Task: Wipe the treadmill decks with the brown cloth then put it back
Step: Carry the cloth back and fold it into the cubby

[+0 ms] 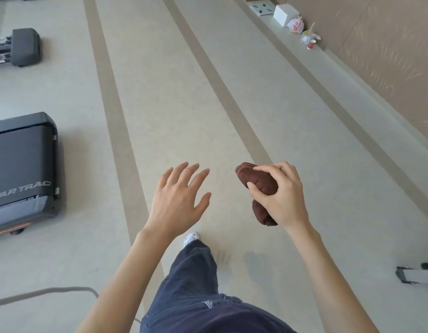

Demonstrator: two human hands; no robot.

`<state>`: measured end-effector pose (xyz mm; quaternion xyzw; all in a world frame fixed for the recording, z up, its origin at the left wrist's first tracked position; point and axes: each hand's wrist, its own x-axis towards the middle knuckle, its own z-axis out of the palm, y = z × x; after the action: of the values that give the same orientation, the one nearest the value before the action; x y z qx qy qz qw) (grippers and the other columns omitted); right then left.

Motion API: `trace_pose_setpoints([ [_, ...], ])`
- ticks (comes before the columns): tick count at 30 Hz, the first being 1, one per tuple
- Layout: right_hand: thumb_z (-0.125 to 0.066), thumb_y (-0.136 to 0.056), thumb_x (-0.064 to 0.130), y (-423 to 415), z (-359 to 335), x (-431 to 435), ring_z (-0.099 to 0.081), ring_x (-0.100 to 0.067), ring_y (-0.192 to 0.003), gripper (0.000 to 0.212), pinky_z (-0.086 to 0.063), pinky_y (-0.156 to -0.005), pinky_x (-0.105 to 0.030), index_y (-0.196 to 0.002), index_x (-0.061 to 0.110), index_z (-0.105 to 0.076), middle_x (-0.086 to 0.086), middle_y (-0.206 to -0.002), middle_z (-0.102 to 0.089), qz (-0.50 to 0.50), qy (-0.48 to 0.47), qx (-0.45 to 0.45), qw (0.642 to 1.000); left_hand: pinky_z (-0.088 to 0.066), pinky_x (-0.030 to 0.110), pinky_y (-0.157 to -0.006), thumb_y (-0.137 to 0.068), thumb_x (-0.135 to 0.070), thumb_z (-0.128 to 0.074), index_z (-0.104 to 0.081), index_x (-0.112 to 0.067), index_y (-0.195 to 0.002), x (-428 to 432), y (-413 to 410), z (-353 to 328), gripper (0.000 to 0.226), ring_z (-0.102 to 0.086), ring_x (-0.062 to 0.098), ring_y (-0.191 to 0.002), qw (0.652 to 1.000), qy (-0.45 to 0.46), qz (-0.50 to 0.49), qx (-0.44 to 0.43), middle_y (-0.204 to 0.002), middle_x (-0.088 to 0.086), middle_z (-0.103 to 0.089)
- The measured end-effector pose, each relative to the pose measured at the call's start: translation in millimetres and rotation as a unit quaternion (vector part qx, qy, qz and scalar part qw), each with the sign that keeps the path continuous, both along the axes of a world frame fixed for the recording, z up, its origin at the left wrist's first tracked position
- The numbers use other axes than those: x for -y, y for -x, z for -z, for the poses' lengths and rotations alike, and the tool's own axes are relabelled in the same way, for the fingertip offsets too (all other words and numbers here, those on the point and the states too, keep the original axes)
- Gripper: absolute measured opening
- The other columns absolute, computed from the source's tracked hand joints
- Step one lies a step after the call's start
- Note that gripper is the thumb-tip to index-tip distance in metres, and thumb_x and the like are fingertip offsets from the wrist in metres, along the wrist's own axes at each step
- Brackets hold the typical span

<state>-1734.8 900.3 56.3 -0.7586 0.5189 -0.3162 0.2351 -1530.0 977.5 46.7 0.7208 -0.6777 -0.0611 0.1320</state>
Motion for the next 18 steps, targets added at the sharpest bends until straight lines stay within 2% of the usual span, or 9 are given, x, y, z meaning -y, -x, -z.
trace_pose_setpoints([
  [6,-0.079,-0.071,0.015,-50.4,-13.2,95.1,-0.051,-0.021,-0.096,0.028,-0.044,-0.091,-0.042,-0.098,0.015,-0.071,-0.002,-0.094,-0.056,0.027,0.018,0.01,0.999,-0.034,0.044,-0.106,-0.088,-0.04,-0.047,-0.055,-0.018,-0.13,106.3,-52.4,-8.7,0.047,-0.046,0.029,-0.127,0.999,0.005,0.037,0.004,-0.132,0.005,-0.055],
  [13,-0.078,-0.073,0.018,-85.8,5.3,171.8,-0.052,-0.02,-0.098,0.027,-0.044,-0.09,-0.033,-0.099,0.02,-0.07,0.005,-0.095,-0.054,0.048,-0.02,0.018,0.998,-0.033,0.043,-0.106,-0.089,-0.041,-0.045,-0.054,-0.019,-0.131,198.0,-91.2,3.3,0.048,-0.044,0.027,-0.129,0.999,-0.022,0.04,-0.007,-0.133,0.003,-0.054],
  [18,-0.078,-0.073,0.018,-106.6,22.6,248.8,-0.051,-0.018,-0.099,0.027,-0.045,-0.09,-0.036,-0.099,0.02,-0.07,0.007,-0.095,-0.053,0.036,-0.045,0.009,0.998,-0.028,0.042,-0.109,-0.091,-0.04,-0.051,-0.05,-0.022,-0.134,266.9,-110.1,24.7,0.047,-0.04,0.026,-0.132,0.998,-0.06,0.03,-0.003,-0.138,0.002,-0.051],
])
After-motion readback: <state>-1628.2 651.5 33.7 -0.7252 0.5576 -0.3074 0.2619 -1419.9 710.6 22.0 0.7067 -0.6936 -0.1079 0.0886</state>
